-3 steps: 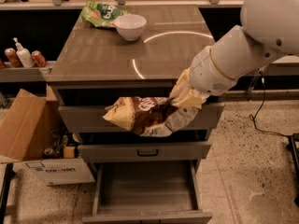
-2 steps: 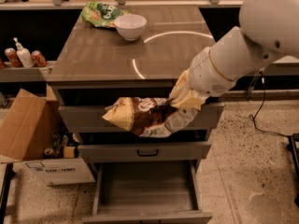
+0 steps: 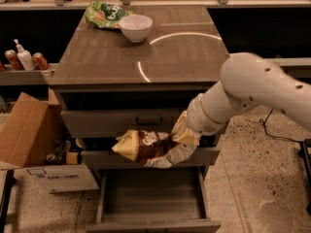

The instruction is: Place brown chip bag into bottom drawer

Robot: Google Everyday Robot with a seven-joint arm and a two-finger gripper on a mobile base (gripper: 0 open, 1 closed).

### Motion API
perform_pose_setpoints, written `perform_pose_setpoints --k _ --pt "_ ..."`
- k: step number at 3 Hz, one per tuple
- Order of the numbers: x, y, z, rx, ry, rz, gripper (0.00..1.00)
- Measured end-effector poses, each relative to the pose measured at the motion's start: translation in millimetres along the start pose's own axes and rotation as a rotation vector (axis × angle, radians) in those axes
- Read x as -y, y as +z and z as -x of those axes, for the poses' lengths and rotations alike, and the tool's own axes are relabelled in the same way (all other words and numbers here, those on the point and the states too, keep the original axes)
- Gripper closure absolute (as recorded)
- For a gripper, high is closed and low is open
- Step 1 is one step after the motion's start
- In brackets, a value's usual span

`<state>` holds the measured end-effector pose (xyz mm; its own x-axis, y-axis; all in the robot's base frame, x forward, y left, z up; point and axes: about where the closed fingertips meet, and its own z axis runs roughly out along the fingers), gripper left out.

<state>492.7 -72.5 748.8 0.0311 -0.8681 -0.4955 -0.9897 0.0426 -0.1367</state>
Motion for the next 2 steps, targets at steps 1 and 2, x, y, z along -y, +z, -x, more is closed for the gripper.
perform_pose_setpoints --k 1,2 --pt "-12 77 -39 0.018 0.077 0.049 1.00" --pt "-23 146 -64 0.049 0.147 0.107 1.00"
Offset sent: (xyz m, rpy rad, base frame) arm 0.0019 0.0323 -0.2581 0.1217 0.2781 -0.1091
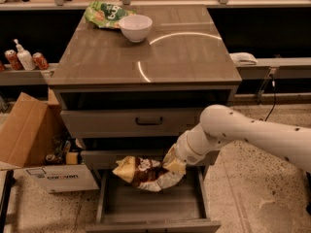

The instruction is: Place brown chip bag into bottom drawer

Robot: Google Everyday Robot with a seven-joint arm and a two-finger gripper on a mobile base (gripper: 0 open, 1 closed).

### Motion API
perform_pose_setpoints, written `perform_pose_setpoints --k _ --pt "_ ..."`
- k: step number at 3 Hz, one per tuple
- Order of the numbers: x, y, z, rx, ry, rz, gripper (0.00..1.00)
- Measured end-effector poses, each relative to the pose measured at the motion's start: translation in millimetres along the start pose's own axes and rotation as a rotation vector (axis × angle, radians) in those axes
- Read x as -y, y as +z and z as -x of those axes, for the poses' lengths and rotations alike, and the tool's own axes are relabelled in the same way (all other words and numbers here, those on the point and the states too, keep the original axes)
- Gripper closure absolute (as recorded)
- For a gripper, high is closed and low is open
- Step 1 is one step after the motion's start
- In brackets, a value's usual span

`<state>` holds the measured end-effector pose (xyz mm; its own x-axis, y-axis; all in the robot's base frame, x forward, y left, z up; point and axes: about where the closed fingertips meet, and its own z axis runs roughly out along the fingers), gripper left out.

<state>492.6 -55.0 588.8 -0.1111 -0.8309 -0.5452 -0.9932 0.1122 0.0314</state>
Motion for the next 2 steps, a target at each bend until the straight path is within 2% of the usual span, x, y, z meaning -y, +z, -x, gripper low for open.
perform_pose_setpoints --k 1,2 --pt "-2 17 -8 0.010 0.019 0.023 1.00" --pt "-3 30 -14 -0.014 0.036 0.019 1.00"
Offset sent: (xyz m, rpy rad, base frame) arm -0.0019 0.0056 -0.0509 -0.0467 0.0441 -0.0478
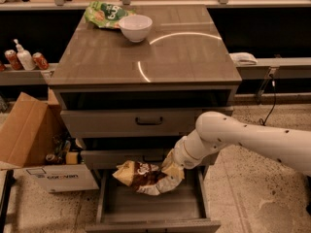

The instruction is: Place brown chip bag into bottom drawer

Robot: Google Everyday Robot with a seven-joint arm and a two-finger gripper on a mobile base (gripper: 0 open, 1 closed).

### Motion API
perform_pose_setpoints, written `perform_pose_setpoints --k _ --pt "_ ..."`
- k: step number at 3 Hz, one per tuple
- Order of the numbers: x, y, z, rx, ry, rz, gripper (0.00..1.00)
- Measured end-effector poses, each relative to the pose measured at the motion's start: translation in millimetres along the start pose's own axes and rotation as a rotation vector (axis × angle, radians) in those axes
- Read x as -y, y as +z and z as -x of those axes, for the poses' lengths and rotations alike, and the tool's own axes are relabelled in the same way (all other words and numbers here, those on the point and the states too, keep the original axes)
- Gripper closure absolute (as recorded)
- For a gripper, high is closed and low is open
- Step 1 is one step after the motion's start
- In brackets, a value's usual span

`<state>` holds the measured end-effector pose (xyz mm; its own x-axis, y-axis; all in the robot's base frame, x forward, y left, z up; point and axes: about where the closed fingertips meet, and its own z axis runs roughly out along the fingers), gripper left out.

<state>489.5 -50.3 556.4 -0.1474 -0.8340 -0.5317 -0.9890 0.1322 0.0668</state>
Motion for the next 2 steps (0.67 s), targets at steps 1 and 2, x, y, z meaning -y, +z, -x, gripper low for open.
perform_pose_setpoints --k 1,2 --pt "5 44 -29 -0.036 0.059 0.005 1.00" --pt "16 93 -71 -0.041 0.160 -0.009 0.82"
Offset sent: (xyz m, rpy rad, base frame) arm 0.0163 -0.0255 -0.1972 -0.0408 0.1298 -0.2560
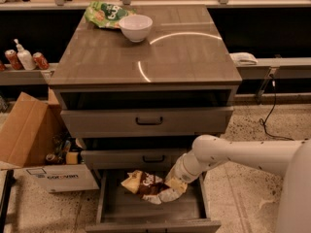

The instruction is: Place brown chip bag into bottom drawer

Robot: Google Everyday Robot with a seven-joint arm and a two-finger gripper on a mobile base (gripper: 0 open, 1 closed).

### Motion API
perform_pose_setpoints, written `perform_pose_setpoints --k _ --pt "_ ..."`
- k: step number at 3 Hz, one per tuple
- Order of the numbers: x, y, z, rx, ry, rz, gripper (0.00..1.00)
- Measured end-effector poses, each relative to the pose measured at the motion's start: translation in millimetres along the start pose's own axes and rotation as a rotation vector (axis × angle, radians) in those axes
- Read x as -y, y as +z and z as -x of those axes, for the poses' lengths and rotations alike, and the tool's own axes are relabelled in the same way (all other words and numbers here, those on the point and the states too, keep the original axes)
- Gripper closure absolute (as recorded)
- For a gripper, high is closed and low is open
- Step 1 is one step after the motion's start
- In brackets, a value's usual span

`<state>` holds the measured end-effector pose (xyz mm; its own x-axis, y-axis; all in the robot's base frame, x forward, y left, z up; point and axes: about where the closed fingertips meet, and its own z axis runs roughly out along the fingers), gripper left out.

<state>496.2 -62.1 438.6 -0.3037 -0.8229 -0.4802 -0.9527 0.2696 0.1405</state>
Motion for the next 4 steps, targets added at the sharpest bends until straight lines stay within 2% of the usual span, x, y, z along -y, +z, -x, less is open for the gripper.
perform_pose_setpoints --k 2,3,4 --pt "24 69 -43 0.018 0.135 -0.005 0.36" --pt "34 84 -53 0.020 0.169 -0.013 0.12" --pt "37 75 -71 0.007 0.215 -0.049 0.00"
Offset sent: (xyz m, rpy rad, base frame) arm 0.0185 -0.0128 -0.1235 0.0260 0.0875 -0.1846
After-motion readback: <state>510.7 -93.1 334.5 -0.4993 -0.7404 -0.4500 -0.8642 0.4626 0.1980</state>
